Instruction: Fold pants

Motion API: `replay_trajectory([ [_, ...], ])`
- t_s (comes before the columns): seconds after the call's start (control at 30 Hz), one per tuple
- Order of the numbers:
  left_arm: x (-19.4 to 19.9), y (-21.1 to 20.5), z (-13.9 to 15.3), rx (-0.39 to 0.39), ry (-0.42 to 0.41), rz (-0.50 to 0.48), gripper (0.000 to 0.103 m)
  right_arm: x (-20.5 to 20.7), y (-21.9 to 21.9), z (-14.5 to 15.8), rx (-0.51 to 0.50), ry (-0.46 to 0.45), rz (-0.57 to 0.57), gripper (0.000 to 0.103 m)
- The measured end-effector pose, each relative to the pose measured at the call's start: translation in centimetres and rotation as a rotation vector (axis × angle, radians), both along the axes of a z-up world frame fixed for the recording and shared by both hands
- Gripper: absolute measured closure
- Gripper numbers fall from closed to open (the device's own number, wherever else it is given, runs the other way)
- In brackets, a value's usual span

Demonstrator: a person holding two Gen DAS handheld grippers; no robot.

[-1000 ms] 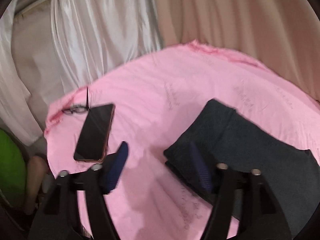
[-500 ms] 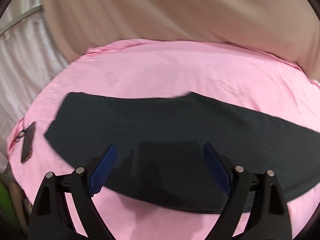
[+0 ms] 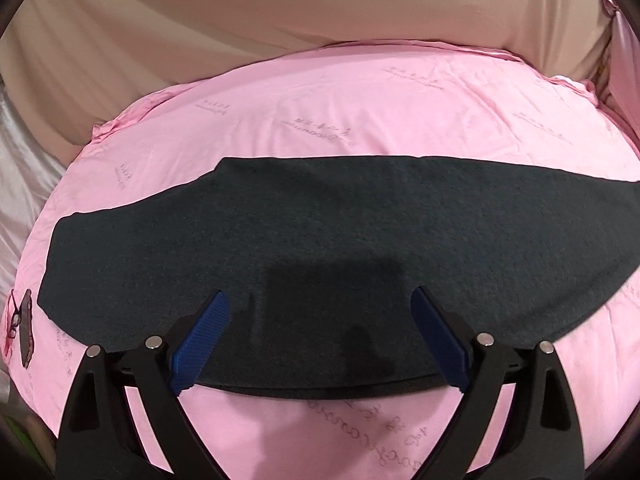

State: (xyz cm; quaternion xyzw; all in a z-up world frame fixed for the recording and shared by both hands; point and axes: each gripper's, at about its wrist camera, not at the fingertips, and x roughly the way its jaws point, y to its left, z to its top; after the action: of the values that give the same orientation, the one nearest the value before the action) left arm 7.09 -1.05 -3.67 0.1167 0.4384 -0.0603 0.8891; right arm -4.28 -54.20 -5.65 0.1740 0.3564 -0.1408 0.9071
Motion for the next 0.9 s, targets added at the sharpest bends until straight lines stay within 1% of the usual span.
replay_trajectory([
  [0.03, -0.3, 0.0, 0.1, -0.006, -0.005, -0.008, 0.012, -0.8, 1.4, 0.8, 0.03, -0.037, 0.046, 0.07],
  [0.1, -0.8, 0.2, 0.1, -0.026, -0.003, -0.011, 0.01, -1.3, 4.9, 1.5, 0.077, -0.068, 0.138, 0.07],
  [0.13, -1.0, 0.4, 0.0, -0.048, 0.014, -0.014, 0.01, -1.2, 7.1, 1.6, 0.097, -0.075, 0.198, 0.07],
  [0.17, -1.3, 0.5, -0.1, -0.07, 0.027, -0.018, 0.01, -0.8, 10.2, 1.6, 0.094, -0.071, 0.266, 0.07],
  [0.23, -1.8, 0.9, -0.4, -0.11, 0.049, -0.028, 0.01, -0.1, 15.6, 1.3, 0.051, -0.066, 0.377, 0.07],
  [0.27, -2.0, 0.9, -0.6, -0.112, 0.053, -0.034, 0.01, 0.6, 19.1, 1.1, 0.009, -0.054, 0.459, 0.07],
  [0.3, -2.3, 0.8, -0.8, -0.101, 0.052, -0.044, 0.01, 1.2, 21.9, 0.8, -0.032, -0.045, 0.523, 0.07],
  [0.33, -2.6, 0.8, -1.2, -0.072, 0.049, -0.051, 0.01, 1.8, 24.7, 0.5, -0.079, -0.034, 0.589, 0.069],
  [0.37, -2.8, 0.8, -1.5, -0.055, 0.046, -0.06, 0.011, 2.6, 27.7, 0.1, -0.14, -0.019, 0.666, 0.069],
  [0.43, -3.0, 1.1, -1.7, -0.05, 0.04, -0.102, 0.012, 4.2, 31.4, -0.3, -0.211, -0.002, 0.75, 0.068],
  [0.47, -3.0, 1.2, -1.9, -0.045, 0.044, -0.116, 0.023, 5.1, 33.2, -0.4, -0.24, 0.004, 0.796, 0.068],
  [0.5, -2.8, 1.3, -2.1, -0.039, 0.055, -0.132, 0.04, 5.6, 34.4, -0.4, -0.272, 0.002, 0.821, 0.068],
  [0.53, -2.6, 1.5, -2.3, -0.041, 0.069, -0.144, 0.046, 6.2, 35.5, -0.4, -0.297, 0.001, 0.846, 0.068],
  [0.6, -1.9, 2.1, -3.0, -0.071, 0.121, -0.169, 0.06, 7.7, 36.8, -1.0, -0.316, 0.015, 0.893, 0.068],
  [0.63, -1.8, 2.2, -3.0, -0.08, 0.125, -0.194, 0.062, 8.5, 37.2, -1.5, -0.31, 0.04, 0.905, 0.076],
  [0.7, -2.1, 2.4, -3.0, -0.073, 0.117, -0.225, 0.07, 9.5, 37.1, -2.1, -0.254, 0.084, 0.923, 0.102],
  [0.73, -2.4, 2.5, -2.8, -0.073, 0.115, -0.237, 0.071, 9.3, 37.0, -1.8, -0.232, 0.086, 0.936, 0.102],
  [0.8, -3.8, 3.3, -1.4, -0.091, 0.085, -0.256, 0.07, 7.2, 36.5, -0.9, -0.238, 0.054, 0.969, 0.101],
  [0.83, -4.4, 3.8, -0.8, -0.102, 0.064, -0.265, 0.067, 6.5, 36.3, -0.7, -0.234, 0.044, 0.986, 0.103],
  [0.87, -5.1, 4.5, -0.2, -0.101, 0.035, -0.26, 0.055, 6.2, 35.8, -1.1, -0.211, 0.057, 1.008, 0.103],
  [0.9, -5.2, 4.8, 0.0, -0.091, 0.023, -0.247, 0.039, 6.4, 35.5, -1.9, -0.226, 0.079, 0.992, 0.103],
])
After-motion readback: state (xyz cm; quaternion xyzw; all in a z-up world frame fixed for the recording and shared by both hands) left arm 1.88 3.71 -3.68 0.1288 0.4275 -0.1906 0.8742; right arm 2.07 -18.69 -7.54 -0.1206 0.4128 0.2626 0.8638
